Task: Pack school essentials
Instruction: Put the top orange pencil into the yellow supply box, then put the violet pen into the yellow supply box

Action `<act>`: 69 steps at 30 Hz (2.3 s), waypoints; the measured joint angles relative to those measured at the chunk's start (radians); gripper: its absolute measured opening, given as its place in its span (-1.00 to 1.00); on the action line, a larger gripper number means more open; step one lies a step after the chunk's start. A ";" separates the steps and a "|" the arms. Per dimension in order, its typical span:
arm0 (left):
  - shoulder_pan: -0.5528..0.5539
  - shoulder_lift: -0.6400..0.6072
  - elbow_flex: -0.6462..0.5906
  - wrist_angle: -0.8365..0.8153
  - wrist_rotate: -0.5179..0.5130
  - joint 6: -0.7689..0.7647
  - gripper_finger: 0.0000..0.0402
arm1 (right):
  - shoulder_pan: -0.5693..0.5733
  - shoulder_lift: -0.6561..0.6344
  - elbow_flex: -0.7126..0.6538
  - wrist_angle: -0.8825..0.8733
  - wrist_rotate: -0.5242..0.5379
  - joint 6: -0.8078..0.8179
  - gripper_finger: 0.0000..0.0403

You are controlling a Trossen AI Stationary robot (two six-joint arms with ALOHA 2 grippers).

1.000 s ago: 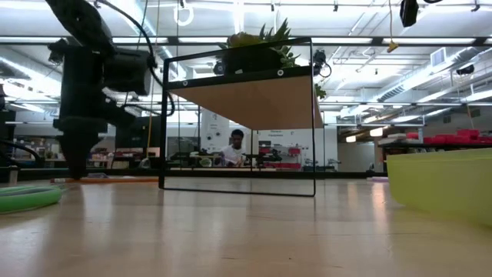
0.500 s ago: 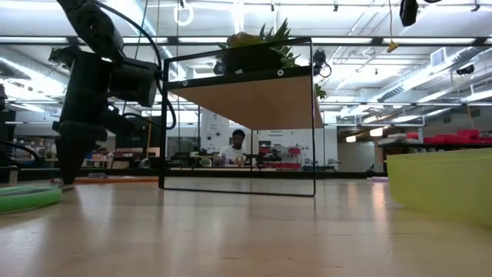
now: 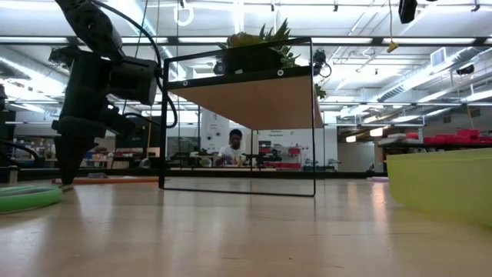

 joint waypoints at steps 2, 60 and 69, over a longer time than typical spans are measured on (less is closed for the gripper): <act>0.000 -0.003 0.000 0.000 -0.005 0.000 -0.96 | 0.000 0.000 0.000 0.000 0.000 0.000 -0.96; 0.000 -0.302 0.001 0.249 -0.065 0.042 -0.66 | -0.467 0.240 0.000 -0.741 -0.195 0.361 -0.42; 0.000 -0.309 0.002 0.335 -0.121 0.005 -0.72 | -0.670 0.374 0.000 -0.735 -0.366 0.165 -0.48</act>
